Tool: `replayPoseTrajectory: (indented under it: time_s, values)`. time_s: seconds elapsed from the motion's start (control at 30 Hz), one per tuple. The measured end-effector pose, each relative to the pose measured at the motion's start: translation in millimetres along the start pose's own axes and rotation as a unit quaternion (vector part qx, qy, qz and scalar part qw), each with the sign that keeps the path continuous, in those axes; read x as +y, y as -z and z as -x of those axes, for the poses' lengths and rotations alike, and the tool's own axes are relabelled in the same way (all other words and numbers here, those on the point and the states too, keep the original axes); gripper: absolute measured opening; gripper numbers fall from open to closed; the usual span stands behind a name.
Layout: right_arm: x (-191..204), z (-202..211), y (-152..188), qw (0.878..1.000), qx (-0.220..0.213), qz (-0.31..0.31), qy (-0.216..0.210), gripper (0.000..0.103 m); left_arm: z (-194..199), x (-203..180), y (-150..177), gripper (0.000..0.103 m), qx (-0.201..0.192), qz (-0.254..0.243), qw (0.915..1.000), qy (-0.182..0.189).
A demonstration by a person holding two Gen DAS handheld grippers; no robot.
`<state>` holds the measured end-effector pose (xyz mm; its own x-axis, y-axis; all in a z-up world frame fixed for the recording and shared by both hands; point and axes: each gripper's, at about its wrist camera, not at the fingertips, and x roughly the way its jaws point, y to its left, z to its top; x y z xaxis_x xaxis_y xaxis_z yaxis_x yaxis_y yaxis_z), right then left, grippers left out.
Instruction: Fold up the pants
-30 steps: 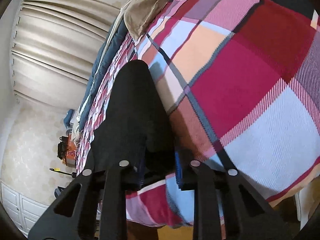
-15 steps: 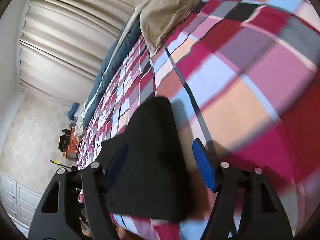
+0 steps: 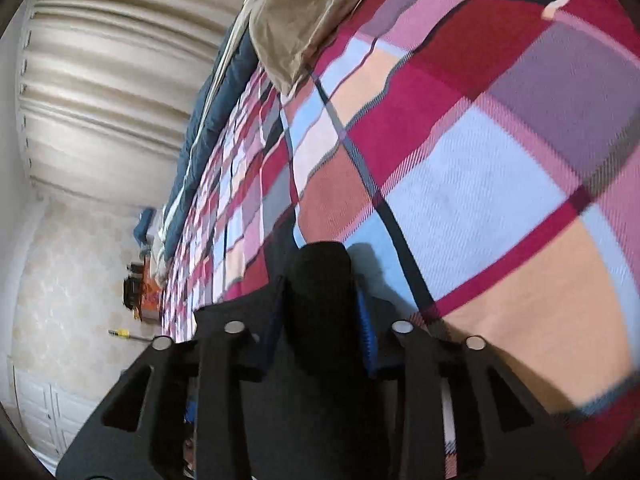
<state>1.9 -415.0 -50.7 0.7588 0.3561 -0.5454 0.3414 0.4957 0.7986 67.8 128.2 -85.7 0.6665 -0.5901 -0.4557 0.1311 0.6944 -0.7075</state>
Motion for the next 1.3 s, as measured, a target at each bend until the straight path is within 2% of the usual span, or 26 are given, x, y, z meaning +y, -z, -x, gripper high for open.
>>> replayPoseTrajectory:
  time_s: [0.03, 0.07, 0.13, 0.23, 0.37, 0.43, 0.53, 0.57, 0.67, 0.8, 0.9, 0.97, 1.03, 1.17, 1.3]
  values:
    - [6, 12, 2, 0.999, -0.033, 0.000, 0.022, 0.045, 0, 0, 0, 0.093, 0.000, 0.000, 1.0000, 0.000]
    - [22, 32, 11, 0.996, -0.083, 0.009, 0.043, 0.045, 0, 0, 0, 0.093, 0.000, 0.001, 1.0000, 0.001]
    - [45, 39, 21, 0.995, -0.099, 0.022, 0.024, 0.045, 0, 0, 1, 0.093, 0.001, 0.001, 1.0000, 0.002]
    - [87, 22, 57, 0.996, -0.039, 0.068, -0.029, 0.045, 1, 0, 2, 0.093, 0.001, -0.001, 1.0000, 0.004]
    - [131, -42, 117, 0.984, 0.102, 0.112, -0.095, 0.046, 2, 0, 2, 0.093, 0.004, -0.004, 1.0000, 0.008]
    - [142, -68, 139, 0.977, 0.141, 0.122, -0.107, 0.046, 2, 1, 2, 0.093, 0.004, -0.004, 0.9999, 0.010]
    - [145, -101, 160, 0.969, 0.192, 0.124, -0.089, 0.050, 3, 1, 2, 0.094, 0.006, -0.016, 0.9997, 0.019]
    - [142, -111, 167, 0.969, 0.195, 0.133, -0.069, 0.051, 4, 2, 2, 0.094, 0.005, -0.019, 0.9995, 0.025]
    - [145, -111, 174, 0.971, 0.178, 0.152, -0.057, 0.051, 6, 3, 0, 0.094, 0.016, -0.019, 0.9990, 0.037]
    - [152, -112, 177, 0.968, 0.182, 0.166, -0.058, 0.068, 16, 10, -9, 0.094, 0.010, 0.040, 0.9981, 0.046]
    - [159, -113, 184, 0.965, 0.176, 0.187, -0.051, 0.075, 44, 16, -18, 0.094, -0.023, 0.074, 0.9958, 0.048]
    - [161, -114, 187, 0.965, 0.172, 0.192, -0.051, 0.079, 70, 24, -25, 0.094, -0.055, 0.076, 0.9952, 0.031]
    - [163, -116, 191, 0.965, 0.171, 0.193, -0.053, 0.082, 91, 43, -35, 0.094, -0.064, 0.087, 0.9939, 0.020]
    - [164, -118, 190, 0.964, 0.171, 0.196, -0.055, 0.085, 102, 86, -50, 0.094, -0.046, 0.125, 0.9911, 0.007]
    - [164, -117, 190, 0.964, 0.170, 0.198, -0.057, 0.086, 84, 116, -64, 0.093, 0.019, 0.140, 0.9899, 0.015]
